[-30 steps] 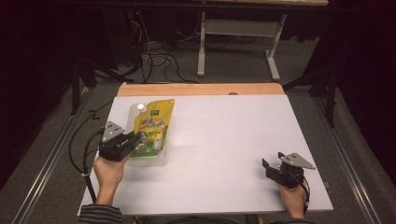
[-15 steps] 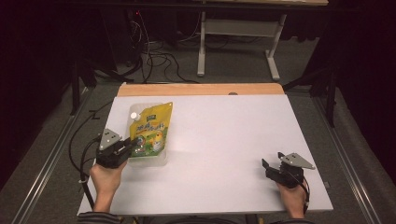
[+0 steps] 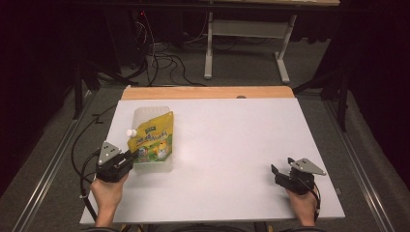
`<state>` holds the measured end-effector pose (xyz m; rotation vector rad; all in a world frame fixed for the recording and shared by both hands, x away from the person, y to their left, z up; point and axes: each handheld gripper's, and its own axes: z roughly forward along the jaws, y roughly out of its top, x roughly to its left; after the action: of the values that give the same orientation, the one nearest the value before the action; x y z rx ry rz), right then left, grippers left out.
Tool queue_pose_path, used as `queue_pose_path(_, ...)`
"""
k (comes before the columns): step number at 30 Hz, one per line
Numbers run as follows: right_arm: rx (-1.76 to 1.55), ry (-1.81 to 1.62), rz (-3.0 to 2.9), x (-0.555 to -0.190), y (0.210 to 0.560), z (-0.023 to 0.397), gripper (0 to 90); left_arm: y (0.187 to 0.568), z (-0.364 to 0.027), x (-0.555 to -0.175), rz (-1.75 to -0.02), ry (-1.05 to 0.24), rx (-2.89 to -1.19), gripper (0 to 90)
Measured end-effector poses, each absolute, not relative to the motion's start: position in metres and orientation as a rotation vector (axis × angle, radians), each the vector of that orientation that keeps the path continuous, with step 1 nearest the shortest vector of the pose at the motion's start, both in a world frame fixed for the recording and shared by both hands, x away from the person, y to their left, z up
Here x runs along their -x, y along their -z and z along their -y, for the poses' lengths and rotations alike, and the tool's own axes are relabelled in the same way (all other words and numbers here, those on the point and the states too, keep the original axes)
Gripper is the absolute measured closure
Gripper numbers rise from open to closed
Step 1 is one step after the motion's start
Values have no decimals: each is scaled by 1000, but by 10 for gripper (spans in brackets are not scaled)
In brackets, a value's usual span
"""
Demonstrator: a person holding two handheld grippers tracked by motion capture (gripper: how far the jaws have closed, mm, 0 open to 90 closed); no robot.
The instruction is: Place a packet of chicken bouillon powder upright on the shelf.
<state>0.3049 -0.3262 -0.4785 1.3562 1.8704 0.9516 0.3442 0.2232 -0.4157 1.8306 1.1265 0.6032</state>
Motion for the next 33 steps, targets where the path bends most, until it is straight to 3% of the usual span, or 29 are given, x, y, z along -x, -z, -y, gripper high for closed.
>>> queue_pose_path(7,-1347,-942,-1875,-305,479,326,302,421,-225,-344,-1148,-582,-1807,687)
queue_pose_path(14,-1349,-941,-1880,-305,479,326,302,419,-225,-339,-1150,-616,-1751,446)
queue_pose_path(18,-1354,-944,-1879,-305,479,325,302,416,-225,-337,-1148,-581,-1735,361)
queue_pose_path(21,-1350,-943,-1880,-306,479,325,302,415,-222,-336,-1177,-652,-1771,284)
queue_pose_path(26,-1349,-938,-1884,-306,479,325,302,415,-216,-333,-1208,-737,-1781,211)
queue_pose_path(29,-1345,-936,-1885,-306,479,325,302,415,-215,-333,-1224,-717,-1790,190)
queue_pose_path(33,-1346,-937,-1883,-306,479,325,303,415,-219,-325,-1183,-768,-1748,270)
